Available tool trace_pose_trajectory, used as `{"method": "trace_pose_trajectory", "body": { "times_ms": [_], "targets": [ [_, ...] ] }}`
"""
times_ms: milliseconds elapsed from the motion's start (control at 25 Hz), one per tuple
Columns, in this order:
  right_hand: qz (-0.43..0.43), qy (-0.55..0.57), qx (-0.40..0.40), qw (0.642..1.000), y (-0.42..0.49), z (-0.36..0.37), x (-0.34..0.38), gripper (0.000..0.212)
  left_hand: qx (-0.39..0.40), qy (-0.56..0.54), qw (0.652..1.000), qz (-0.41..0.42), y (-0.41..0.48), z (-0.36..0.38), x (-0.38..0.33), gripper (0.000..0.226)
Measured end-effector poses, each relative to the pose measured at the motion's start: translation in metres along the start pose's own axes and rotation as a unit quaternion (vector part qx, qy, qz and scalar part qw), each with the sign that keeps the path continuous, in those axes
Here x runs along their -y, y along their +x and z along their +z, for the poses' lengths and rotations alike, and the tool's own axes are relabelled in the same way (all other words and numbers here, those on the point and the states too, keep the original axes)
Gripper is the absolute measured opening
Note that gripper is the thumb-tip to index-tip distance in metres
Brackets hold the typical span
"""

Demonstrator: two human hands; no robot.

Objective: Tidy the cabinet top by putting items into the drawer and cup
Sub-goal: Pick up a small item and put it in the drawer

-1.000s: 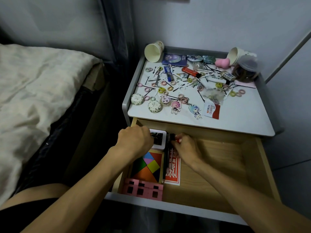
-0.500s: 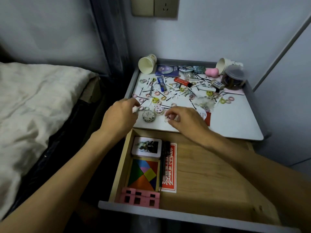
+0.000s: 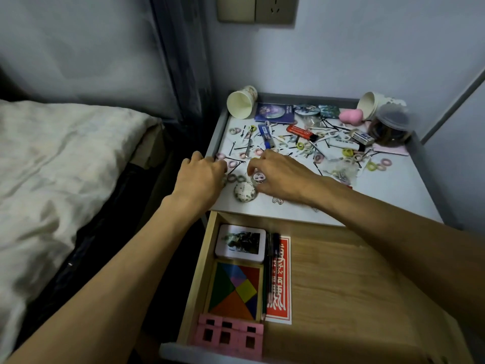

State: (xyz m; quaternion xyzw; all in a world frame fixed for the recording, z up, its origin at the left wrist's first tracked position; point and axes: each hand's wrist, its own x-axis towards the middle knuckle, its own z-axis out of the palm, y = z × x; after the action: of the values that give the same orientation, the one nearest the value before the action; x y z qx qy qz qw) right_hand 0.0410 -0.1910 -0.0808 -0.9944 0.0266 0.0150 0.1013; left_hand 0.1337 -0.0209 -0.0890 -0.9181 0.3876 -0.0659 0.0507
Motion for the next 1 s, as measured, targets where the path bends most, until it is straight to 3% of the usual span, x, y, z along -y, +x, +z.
{"method": "trace_pose_trajectory", "body": {
  "times_ms": [160, 280, 440, 520, 760, 1000],
  "targets": [
    [0.010, 0.070, -0.062, 0.996, -0.001, 0.002, -0.002, 0.023, -0.043, 0.037, 0.998, 0.024, -0.001, -0.009, -0.002, 0.039],
    [0.054, 0.131, -0.126, 0.982, 0.001, 0.005, -0.009, 0.020, -0.082, -0.071, 0.992, 0.066, -0.006, -0.027, -0.013, 0.041],
    [0.157, 0.289, -0.206, 0.921, -0.005, 0.009, -0.020, 0.018, -0.007, -0.081, 0.989, 0.122, -0.011, -0.027, -0.033, 0.037],
    [0.157, 0.275, -0.216, 0.923, -0.011, 0.012, -0.023, 0.016, 0.033, -0.063, 0.990, 0.119, -0.010, -0.022, -0.036, 0.040],
    [0.044, 0.177, -0.135, 0.974, -0.001, 0.011, -0.022, 0.037, 0.040, -0.077, 0.990, 0.109, -0.006, -0.016, -0.036, 0.043],
    [-0.037, 0.109, 0.000, 0.993, 0.018, 0.004, -0.018, 0.053, 0.016, -0.084, 0.991, 0.106, -0.005, -0.014, -0.036, 0.046]
  ]
}}
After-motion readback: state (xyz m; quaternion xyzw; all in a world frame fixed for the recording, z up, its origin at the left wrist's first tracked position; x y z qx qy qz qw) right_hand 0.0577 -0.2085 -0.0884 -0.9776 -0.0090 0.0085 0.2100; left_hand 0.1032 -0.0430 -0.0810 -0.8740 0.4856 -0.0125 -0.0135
